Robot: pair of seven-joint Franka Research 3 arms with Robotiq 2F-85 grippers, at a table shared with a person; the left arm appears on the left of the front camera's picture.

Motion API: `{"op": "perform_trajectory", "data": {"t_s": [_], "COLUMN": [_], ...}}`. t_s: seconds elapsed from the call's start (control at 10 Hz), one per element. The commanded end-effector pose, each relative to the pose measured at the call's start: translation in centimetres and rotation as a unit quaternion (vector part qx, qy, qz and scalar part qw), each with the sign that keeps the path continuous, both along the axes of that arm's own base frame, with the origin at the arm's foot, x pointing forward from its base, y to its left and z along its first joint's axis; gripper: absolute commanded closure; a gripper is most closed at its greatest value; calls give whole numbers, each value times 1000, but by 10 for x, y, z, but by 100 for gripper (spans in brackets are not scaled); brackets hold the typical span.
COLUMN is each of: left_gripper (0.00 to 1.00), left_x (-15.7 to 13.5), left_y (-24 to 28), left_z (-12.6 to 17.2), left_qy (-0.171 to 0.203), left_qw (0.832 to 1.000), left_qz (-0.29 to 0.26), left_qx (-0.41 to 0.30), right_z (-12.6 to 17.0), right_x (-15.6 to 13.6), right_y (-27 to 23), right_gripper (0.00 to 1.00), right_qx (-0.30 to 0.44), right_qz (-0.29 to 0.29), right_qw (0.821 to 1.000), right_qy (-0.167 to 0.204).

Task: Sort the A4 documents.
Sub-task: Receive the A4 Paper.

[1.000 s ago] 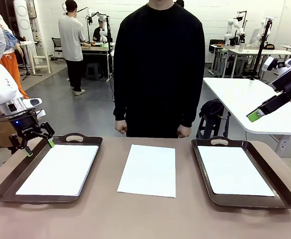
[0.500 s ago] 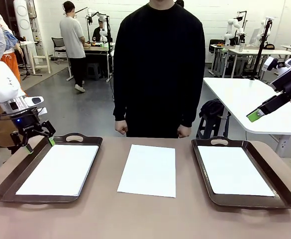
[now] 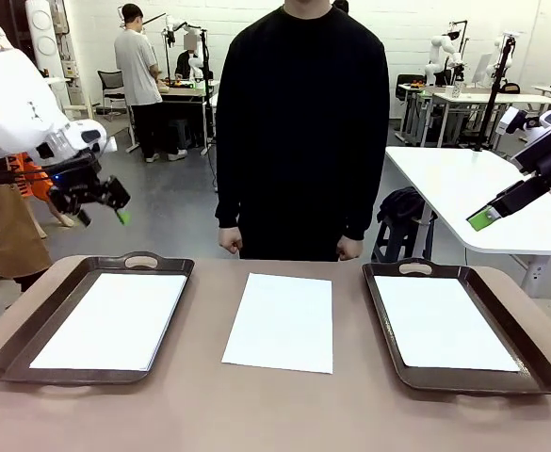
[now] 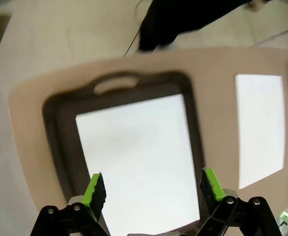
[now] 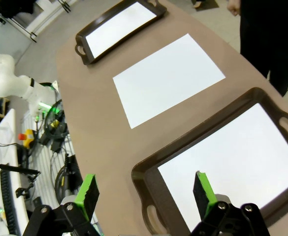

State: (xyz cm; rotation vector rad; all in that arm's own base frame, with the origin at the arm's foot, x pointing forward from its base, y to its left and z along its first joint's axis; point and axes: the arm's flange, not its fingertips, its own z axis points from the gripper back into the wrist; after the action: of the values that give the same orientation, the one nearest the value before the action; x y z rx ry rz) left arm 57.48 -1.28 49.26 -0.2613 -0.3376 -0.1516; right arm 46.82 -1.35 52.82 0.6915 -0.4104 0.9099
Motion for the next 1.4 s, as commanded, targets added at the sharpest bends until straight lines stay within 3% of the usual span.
{"op": "perform_trajectory", "data": {"t_s": [0.0, 0.2, 0.4, 0.6, 1.1, 1.3], "left_gripper": [0, 0, 0, 0, 0, 0], "left_x": [-38, -66, -89, -106, -135, -140], "left_y": [26, 18, 4, -7, 1, -1], "left_z": [5, 29, 45, 54, 45, 42], "left_qy": [-90, -146, -170, -173, -168, -164], "left_qw": [989, 979, 968, 963, 967, 965], "left_qz": [-80, -114, -165, -199, -175, -190], "left_qx": [-86, -84, -77, -51, -75, -80], "right_z": [0, 0, 0, 0, 0, 0], "right_x": [1, 1, 1, 1, 1, 1], "right_y": [1, 1, 1, 1, 1, 1], "right_gripper": [0, 0, 0, 0, 0, 0], "right_qx": [-1, -1, -1, -1, -1, -1], "right_qz": [-1, -1, -1, -1, -1, -1], "right_qw": [1000, 1000, 1000, 1000, 1000, 1000], "right_qy": [-1, -1, -1, -1, -1, -1]}}
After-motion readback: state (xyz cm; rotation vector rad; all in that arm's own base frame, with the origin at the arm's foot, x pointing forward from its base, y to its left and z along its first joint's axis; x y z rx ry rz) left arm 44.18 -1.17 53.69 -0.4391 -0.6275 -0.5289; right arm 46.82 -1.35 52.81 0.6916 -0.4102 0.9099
